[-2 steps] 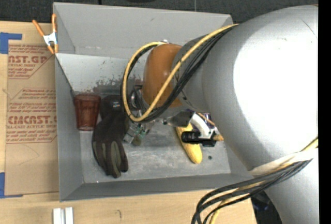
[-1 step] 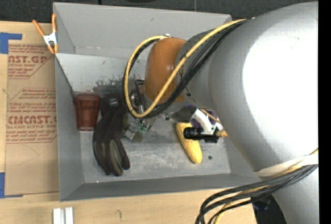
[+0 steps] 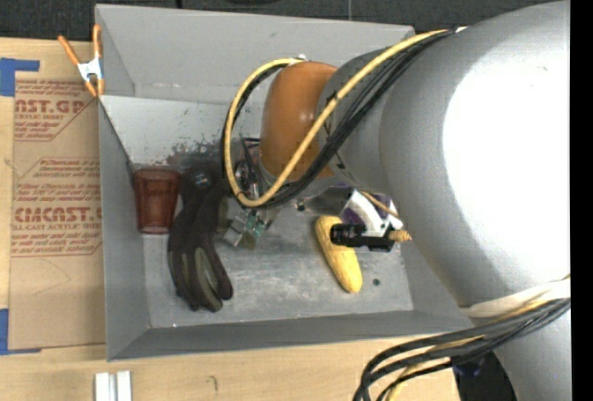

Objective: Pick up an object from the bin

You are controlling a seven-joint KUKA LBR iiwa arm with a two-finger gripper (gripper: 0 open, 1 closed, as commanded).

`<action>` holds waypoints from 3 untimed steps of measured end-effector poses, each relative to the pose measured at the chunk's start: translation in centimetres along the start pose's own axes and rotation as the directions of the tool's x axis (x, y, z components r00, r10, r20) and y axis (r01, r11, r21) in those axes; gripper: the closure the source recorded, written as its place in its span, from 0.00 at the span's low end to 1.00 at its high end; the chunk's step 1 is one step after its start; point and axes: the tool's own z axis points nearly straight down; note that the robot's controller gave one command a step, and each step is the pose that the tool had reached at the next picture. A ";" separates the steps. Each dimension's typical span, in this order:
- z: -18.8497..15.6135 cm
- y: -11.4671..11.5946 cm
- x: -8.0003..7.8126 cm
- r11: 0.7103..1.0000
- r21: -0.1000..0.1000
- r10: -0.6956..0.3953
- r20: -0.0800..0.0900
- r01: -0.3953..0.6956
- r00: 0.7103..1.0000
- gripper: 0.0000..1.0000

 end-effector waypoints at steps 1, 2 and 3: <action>-0.6 0.0 0.0 1.000 -0.001 0.000 0.000 0.000 1.000 1.00; -1.1 -0.1 0.1 1.000 0.003 0.000 -0.003 0.000 1.000 1.00; -2.2 -0.1 0.1 1.000 0.003 -0.001 -0.003 0.001 1.000 1.00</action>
Offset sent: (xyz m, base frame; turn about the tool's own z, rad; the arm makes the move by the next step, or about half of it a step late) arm 0.0001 0.0001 0.0400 0.0000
